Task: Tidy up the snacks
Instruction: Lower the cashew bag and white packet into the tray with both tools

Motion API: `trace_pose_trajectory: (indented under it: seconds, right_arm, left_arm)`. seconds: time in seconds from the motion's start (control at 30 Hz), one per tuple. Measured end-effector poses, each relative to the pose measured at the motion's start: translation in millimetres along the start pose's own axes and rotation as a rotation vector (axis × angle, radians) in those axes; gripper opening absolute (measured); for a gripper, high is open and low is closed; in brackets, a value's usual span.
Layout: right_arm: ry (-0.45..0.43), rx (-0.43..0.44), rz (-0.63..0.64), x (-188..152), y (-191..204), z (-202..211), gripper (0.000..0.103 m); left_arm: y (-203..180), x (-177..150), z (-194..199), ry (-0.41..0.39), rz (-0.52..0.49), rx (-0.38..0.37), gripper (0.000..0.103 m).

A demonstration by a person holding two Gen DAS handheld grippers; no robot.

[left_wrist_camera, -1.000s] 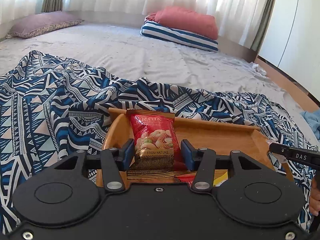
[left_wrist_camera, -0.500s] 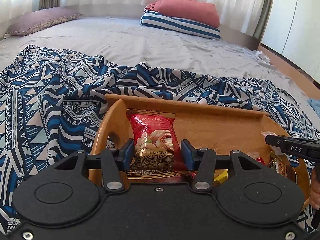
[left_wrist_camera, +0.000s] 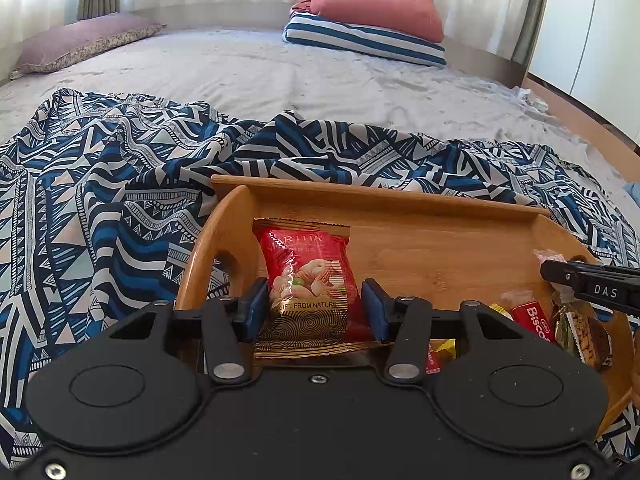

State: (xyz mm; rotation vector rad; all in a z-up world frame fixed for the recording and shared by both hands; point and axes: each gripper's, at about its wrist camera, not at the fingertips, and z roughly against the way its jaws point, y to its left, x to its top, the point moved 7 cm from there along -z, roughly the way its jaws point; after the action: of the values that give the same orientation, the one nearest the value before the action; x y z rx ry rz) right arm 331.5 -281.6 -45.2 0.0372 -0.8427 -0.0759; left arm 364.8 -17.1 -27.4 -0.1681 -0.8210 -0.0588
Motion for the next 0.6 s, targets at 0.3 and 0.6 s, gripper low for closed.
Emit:
trace_pose_trajectory:
  seconds: [0.3, 0.6]
  right_arm:
    - [-0.002, 0.013, -0.012, -1.4, -0.5, -0.1, 0.037]
    - [-0.004, 0.013, -0.006, -2.4, -0.3, 0.1, 0.038]
  left_arm:
    - [-0.9, -1.1, -1.3, 0.002, -0.017, 0.018, 0.048]
    - [-2.4, -2.4, -2.8, 0.003, -0.038, 0.035, 0.048]
